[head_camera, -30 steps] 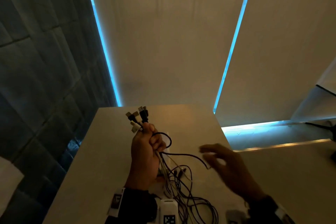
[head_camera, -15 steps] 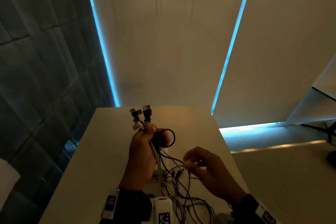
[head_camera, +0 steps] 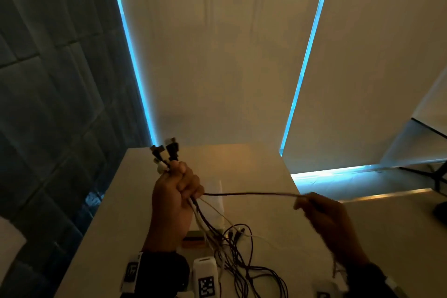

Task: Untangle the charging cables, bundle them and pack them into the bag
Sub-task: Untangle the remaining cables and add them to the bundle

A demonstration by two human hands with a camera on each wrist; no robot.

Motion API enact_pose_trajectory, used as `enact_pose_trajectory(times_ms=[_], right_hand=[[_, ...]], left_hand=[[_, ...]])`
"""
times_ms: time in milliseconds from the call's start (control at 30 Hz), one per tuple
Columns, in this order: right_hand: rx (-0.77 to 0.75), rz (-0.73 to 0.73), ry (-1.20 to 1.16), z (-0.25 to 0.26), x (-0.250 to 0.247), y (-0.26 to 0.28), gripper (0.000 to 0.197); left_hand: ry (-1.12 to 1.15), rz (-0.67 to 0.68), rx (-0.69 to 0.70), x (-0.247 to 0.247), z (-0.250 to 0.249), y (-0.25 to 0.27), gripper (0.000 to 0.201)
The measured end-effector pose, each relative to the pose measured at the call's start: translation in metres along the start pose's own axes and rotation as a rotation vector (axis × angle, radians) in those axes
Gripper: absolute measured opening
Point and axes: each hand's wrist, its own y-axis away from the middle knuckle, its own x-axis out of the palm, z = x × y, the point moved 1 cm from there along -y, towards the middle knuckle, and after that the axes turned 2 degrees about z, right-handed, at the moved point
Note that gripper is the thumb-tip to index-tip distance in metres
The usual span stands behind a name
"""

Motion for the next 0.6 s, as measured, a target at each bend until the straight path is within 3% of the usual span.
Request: enact_pose_trajectory(times_ms=[133, 233, 300, 333, 400, 433, 467, 533, 600], right_hand=[[0.129, 0.206, 0.250, -0.021, -0.042, 0.005, 0.036], [0.424, 0.364, 0.409, -0.044, -0.062, 0.007, 0.044], [0.388, 0.323, 0.544, -0.039, -0.065, 0.004, 0.035], [0.284, 0.273, 0.521, -0.028, -0.060, 0.002, 0.015], [0.073, 0.249, 0.326, 0.010, -0.035, -0.002, 0.060], [-0.001, 0.288, 0.222, 0.031, -0.015, -0.004, 0.073], [-0.053, 0.360, 0.121, 0.049, 0.005, -0.005, 0.071], [-0.155, 0.496, -0.108, 0.070, 0.042, -0.007, 0.043], [-0.107, 0.567, -0.373, 0.070, 0.057, -0.005, 0.031]], left_hand=[[0.024, 0.037, -0.001, 0.005, 0.003, 0.006, 0.030], [0.000, 0.092, -0.011, 0.015, 0.006, 0.009, 0.027], [0.011, 0.139, -0.025, 0.022, 0.005, 0.008, 0.027], [0.021, 0.175, -0.043, 0.027, 0.006, 0.008, 0.027], [0.039, 0.272, -0.094, 0.043, 0.010, 0.010, 0.024], [0.041, 0.317, -0.120, 0.051, 0.013, 0.012, 0.022], [0.032, 0.358, -0.142, 0.059, 0.016, 0.014, 0.022], [-0.012, 0.426, -0.171, 0.068, 0.016, 0.016, 0.025], [-0.064, 0.445, -0.170, 0.066, 0.012, 0.017, 0.028]])
